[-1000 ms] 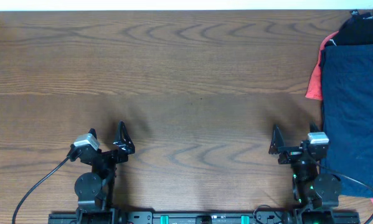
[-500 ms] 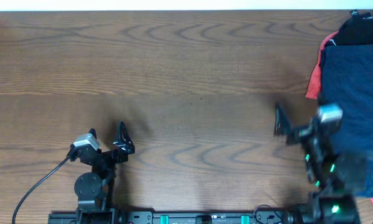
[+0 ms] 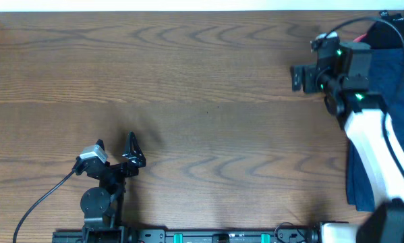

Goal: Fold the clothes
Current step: 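Reach the right gripper to the clothes pile and grasp the navy pants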

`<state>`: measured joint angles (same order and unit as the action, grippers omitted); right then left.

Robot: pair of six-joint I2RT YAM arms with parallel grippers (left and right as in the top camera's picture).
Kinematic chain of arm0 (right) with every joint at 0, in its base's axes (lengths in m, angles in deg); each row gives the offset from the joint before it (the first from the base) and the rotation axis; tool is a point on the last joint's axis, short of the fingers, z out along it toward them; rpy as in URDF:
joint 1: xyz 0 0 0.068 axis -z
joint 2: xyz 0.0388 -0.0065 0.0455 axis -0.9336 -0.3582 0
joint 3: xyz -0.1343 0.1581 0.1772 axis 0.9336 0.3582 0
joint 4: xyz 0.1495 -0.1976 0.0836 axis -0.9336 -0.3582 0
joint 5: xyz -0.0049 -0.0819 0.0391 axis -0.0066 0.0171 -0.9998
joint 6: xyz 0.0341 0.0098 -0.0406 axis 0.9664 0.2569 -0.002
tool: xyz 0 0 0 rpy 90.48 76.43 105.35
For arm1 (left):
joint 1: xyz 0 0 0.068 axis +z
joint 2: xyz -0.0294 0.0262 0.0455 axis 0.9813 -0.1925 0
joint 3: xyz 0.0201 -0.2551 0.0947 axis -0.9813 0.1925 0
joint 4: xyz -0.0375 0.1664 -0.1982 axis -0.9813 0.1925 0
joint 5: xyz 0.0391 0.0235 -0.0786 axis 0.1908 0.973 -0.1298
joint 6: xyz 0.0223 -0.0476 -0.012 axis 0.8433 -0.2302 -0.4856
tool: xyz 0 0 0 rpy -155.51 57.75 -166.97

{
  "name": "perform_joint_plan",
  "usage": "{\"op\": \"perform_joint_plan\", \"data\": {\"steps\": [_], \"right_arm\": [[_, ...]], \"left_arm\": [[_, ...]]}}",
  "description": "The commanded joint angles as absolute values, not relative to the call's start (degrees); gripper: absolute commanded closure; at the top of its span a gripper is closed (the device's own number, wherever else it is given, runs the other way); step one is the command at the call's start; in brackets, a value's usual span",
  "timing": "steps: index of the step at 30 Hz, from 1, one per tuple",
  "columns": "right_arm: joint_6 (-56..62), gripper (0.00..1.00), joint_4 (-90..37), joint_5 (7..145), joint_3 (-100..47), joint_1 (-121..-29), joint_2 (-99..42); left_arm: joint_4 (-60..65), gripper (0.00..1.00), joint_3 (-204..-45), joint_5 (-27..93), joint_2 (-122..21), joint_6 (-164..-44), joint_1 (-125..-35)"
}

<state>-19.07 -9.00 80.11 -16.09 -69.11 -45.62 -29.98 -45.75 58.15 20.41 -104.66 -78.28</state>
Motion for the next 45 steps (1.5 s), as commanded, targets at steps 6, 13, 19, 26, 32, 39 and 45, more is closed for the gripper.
{"op": "perform_joint_plan", "data": {"steps": [6, 13, 19, 26, 32, 39, 45], "right_arm": [[-16.14, 0.01, -5.59, 98.01, -22.21, -63.84, -63.47], [-13.43, 0.14, -5.98, 102.64, -30.21, -60.63, -73.22], [-14.83, 0.15, -5.94, 103.03, -34.56, -59.08, -75.69], [-15.38, 0.16, -4.98, 103.67, -34.72, -58.35, -77.77], [-15.36, 0.23, -5.17, 104.06, -34.72, -56.93, -79.12], [-14.70, 0.48, -5.52, 104.02, -34.72, -56.23, -79.71], [-14.68, 0.52, -6.92, 103.56, -34.69, -56.21, -79.76]], "left_arm": [[-27.86, 0.02, -44.77, 59.88, 20.78, -104.11, -78.30], [-27.86, 0.02, -44.77, 59.88, 20.78, -104.11, -78.30], [-27.86, 0.02, -44.77, 59.88, 20.78, -104.11, -78.30], [-27.86, 0.02, -44.77, 59.88, 20.78, -104.11, -78.30], [-27.86, 0.02, -44.77, 59.88, 20.78, -104.11, -78.30], [-27.86, 0.02, -44.77, 59.88, 20.78, -104.11, -78.30], [-27.86, 0.02, -44.77, 59.90, 20.78, -104.11, -78.30]]}}
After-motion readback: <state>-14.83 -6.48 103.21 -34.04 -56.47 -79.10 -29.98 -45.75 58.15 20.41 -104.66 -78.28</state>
